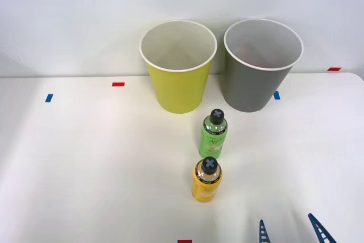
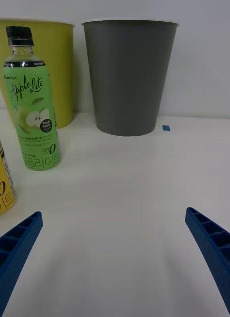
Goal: Put cans in the gray bin, plastic bottles in the light green bin
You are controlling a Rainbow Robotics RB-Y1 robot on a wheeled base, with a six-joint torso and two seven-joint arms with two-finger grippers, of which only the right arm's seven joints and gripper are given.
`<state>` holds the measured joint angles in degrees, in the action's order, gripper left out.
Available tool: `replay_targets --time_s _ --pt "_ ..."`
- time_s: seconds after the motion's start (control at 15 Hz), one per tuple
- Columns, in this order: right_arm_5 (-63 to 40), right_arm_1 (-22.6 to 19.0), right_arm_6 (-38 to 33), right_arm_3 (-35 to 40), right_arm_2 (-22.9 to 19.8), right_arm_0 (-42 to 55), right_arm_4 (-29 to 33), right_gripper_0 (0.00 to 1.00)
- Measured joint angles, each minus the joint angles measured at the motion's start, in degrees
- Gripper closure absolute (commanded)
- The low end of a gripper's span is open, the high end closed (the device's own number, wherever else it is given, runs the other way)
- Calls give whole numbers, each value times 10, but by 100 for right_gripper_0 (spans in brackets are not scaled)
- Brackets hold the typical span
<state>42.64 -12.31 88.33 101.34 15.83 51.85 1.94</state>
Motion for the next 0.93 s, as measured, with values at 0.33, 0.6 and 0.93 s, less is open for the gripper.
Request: replay_targets --time_s 0.33,0.6,0.93 --pt "0 0 0 0 0 0 0 0" --pt "0 0 0 0 0 0 0 0" --pt "0 0 0 0 0 0 0 0"
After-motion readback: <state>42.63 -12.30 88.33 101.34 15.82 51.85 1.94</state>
